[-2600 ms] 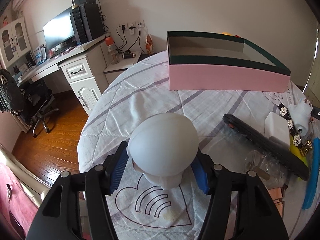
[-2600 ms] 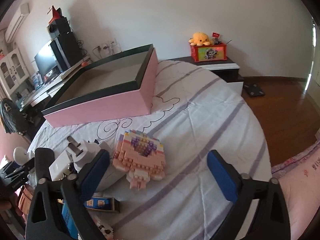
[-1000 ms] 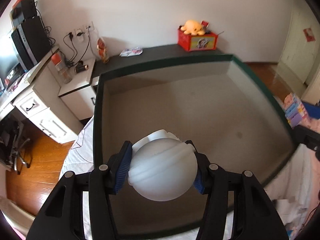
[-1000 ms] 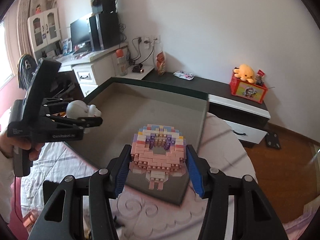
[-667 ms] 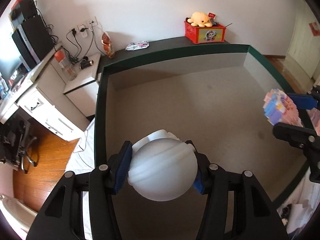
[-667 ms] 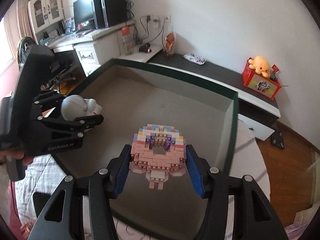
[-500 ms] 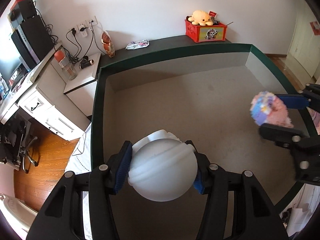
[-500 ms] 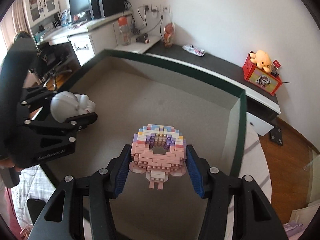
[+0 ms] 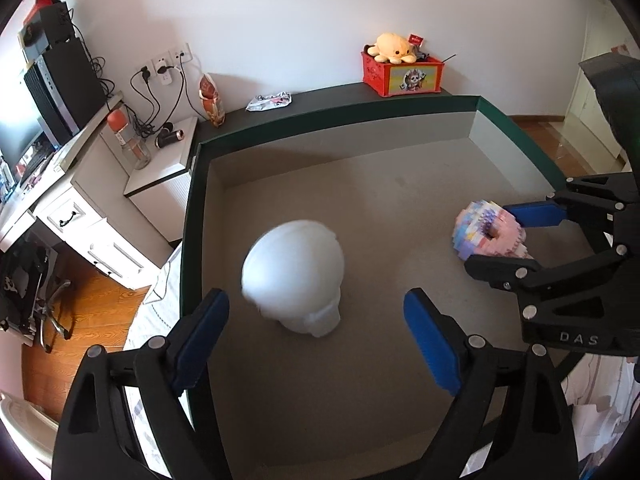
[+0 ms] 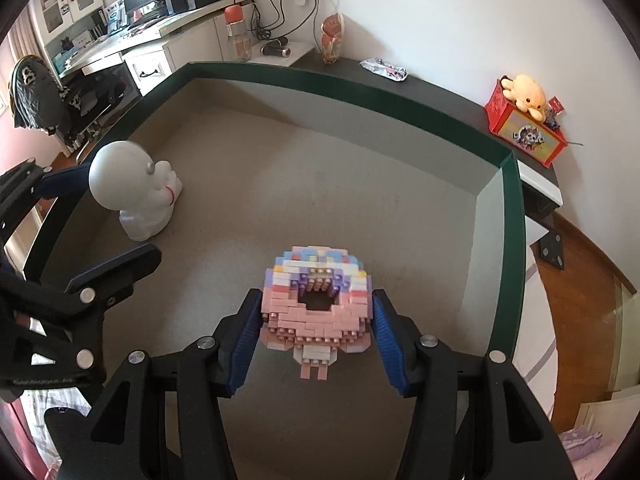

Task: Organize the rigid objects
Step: 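Lower the figurine and donut into the pink box and open both grippers, then grasp the copper jar with the left gripper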

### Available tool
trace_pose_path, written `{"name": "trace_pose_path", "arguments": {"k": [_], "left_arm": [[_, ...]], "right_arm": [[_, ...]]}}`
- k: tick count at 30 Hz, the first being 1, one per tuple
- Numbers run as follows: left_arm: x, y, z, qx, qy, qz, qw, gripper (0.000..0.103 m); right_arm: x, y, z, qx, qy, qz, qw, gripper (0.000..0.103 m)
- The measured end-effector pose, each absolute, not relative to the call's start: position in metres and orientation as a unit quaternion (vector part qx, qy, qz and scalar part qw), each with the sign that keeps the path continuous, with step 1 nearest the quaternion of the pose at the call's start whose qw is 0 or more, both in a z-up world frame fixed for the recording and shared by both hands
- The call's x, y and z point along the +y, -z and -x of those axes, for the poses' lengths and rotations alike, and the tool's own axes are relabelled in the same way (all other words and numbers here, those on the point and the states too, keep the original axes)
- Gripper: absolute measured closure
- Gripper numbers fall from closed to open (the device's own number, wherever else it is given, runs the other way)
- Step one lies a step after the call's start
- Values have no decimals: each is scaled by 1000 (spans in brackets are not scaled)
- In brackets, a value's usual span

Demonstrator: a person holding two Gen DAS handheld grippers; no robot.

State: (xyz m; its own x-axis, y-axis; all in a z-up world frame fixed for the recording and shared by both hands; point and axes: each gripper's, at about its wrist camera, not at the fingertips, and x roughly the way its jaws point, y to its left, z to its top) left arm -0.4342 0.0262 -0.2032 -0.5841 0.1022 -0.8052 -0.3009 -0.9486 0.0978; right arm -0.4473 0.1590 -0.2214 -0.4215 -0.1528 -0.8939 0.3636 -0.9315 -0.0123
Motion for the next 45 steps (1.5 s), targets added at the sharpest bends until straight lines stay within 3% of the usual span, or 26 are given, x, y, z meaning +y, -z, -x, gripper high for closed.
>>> {"name": "trace_pose_path", "arguments": {"k": [5, 10, 17, 24, 34, 45], "left_arm": [[18, 193, 417, 86, -888, 436, 119, 12], [-7, 163, 372, 30, -911, 397, 106, 6], [-46, 124, 280, 40, -946, 313, 70, 0], [-55, 122, 197, 58, -957, 279, 52, 0], [-43, 169, 134, 62, -944, 317, 60, 0], [-32, 213, 133, 83, -926, 364, 59, 0]], "right_arm": [[160, 210, 436, 95, 849, -497, 152, 45], [169, 180, 404, 97, 871, -461, 138, 24], [202, 134, 311, 81, 917, -373, 113, 22], [223, 131, 214, 56, 945, -314, 77, 21], [241, 170, 124, -3, 950, -311, 35, 21], [251, 208, 103, -20, 936, -352, 22, 21]]}}
